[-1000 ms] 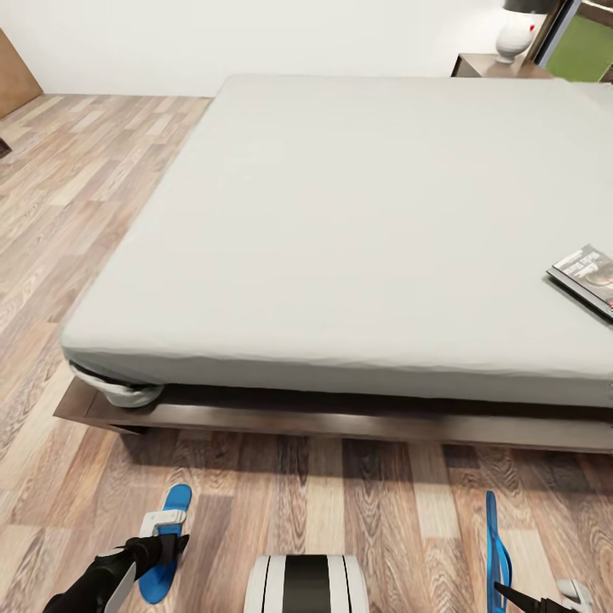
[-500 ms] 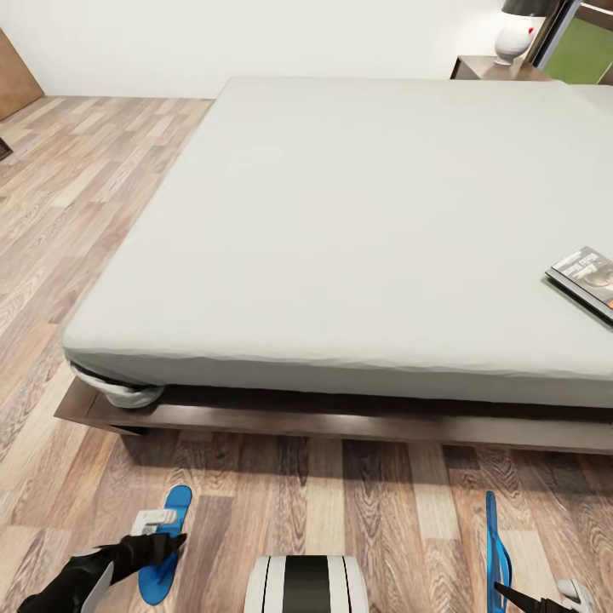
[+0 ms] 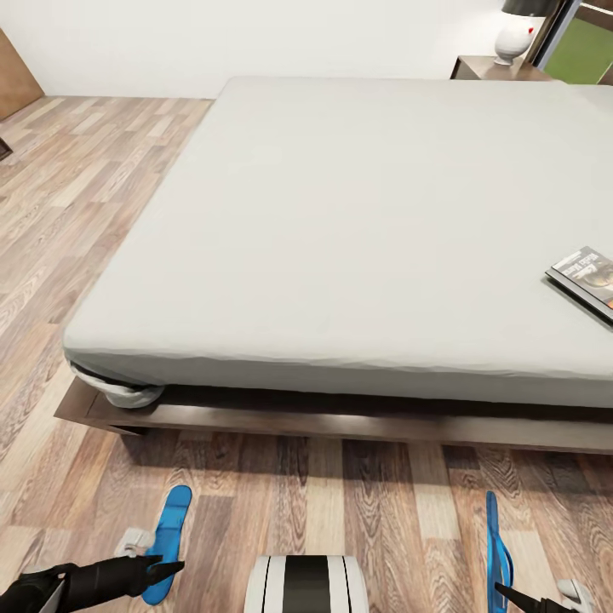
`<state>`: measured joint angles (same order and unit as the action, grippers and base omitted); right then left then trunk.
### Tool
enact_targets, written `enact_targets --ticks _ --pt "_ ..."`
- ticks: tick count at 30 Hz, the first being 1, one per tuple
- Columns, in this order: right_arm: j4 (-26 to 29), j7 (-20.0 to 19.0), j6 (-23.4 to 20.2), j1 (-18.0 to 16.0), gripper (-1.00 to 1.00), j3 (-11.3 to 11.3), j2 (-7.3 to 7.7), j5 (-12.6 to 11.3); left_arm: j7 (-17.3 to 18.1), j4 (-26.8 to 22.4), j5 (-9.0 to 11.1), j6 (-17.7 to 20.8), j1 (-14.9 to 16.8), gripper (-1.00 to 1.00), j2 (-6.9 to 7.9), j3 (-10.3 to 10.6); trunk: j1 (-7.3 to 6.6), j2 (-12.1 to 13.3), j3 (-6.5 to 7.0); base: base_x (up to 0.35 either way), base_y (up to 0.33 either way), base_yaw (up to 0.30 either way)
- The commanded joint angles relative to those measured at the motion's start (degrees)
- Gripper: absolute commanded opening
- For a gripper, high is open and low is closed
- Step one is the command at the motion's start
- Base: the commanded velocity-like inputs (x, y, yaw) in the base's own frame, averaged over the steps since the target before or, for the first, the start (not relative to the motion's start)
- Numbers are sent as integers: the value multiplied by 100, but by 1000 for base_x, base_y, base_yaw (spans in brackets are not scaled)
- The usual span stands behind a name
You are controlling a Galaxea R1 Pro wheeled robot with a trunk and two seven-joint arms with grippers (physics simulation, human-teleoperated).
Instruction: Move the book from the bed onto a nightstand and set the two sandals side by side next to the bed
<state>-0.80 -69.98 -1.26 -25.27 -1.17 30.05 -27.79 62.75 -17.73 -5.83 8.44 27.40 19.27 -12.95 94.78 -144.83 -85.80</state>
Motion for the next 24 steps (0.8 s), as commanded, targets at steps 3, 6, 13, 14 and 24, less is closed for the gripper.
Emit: enact_targets --ticks 3,6,13,14,24 --pt "-1 580 -24 -5 -100 -22 1 -5 28 35 -53 27 2 100 -9 -50 -1 -1 -3 0 0 0" --pt "22 1903 -17 -5 -100 -41 1 -6 20 47 -57 18 2 100 -28 -44 -1 -1 -3 0 0 0" --pt "52 3459 104 -5 -100 -12 1 -4 26 50 -59 14 2 100 -46 -49 -1 -1 -3 0 0 0" --pt "53 3500 211 -5 -100 -10 -1 -2 26 50 -59 15 2 100 -46 -49 -1 -1 -3 0 0 0" --pt "54 3855 579 -5 -100 11 -7 2 33 50 -58 17 2 100 -46 -49 -1 -1 -3 0 63 0"
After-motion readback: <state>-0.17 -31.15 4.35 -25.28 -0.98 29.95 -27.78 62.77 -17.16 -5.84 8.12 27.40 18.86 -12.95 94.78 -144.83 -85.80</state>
